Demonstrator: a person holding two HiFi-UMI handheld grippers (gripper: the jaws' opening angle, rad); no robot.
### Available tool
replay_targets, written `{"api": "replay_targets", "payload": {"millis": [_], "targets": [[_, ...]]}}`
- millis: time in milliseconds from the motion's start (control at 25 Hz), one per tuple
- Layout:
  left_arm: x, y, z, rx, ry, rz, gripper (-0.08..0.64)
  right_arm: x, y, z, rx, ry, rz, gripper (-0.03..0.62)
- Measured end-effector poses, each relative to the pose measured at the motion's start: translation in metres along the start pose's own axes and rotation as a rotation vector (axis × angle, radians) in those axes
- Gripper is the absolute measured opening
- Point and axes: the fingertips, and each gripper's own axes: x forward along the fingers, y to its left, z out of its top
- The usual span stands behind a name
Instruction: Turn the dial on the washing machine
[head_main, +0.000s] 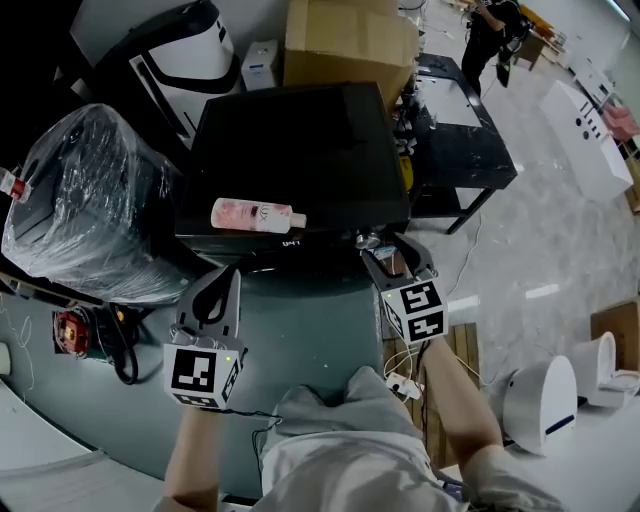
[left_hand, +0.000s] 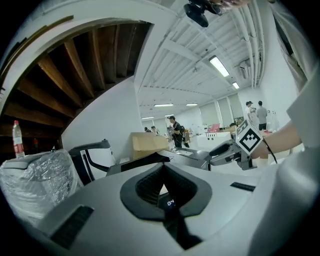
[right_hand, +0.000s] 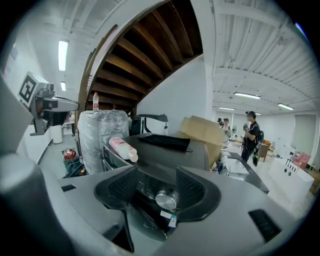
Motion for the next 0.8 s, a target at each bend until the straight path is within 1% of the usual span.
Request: {"api": "replay_targets", "payload": {"millis": [80, 240, 360, 440, 520, 600, 680, 800], "targets": [[0.002, 0.004, -0.008, -0.023, -0.018, 0.006, 0.018, 0.012, 0.001, -0.010, 0.010, 0.007, -0.004, 0.261], [0.010, 0.005, -0.035, -0.025, 0.005, 0.011, 0.018, 0.038, 0.000, -0.035, 0.013, 0.036, -0.025, 0.279], [0.014, 0.003, -0.050, -0.041, 0.011, 0.000, 0.018, 0.058, -0.003, -0.057, -0.025, 0.077, -0.044, 0.284], [0.014, 0.000, -0.055, -0.045, -0.004, -0.022, 0.018, 0.071, -0.003, -0.069, -0.057, 0.111, -0.059, 0.285], [0.014, -0.003, -0.058, -0.036, -0.019, -0.040, 0.018, 0.078, -0.003, -0.078, -0.070, 0.130, -0.074, 0.288], [0.015, -0.002, -0.066, -0.028, -0.002, -0.037, 0.018, 0.084, -0.005, -0.085, -0.074, 0.135, -0.092, 0.290], [0.017, 0.000, -0.076, -0.036, 0.020, -0.026, 0.018, 0.092, -0.008, -0.091, -0.090, 0.135, -0.111, 0.302], [0.019, 0.000, -0.087, -0.039, 0.028, -0.023, 0.018, 0.098, -0.011, -0.096, -0.104, 0.143, -0.143, 0.307]]}}
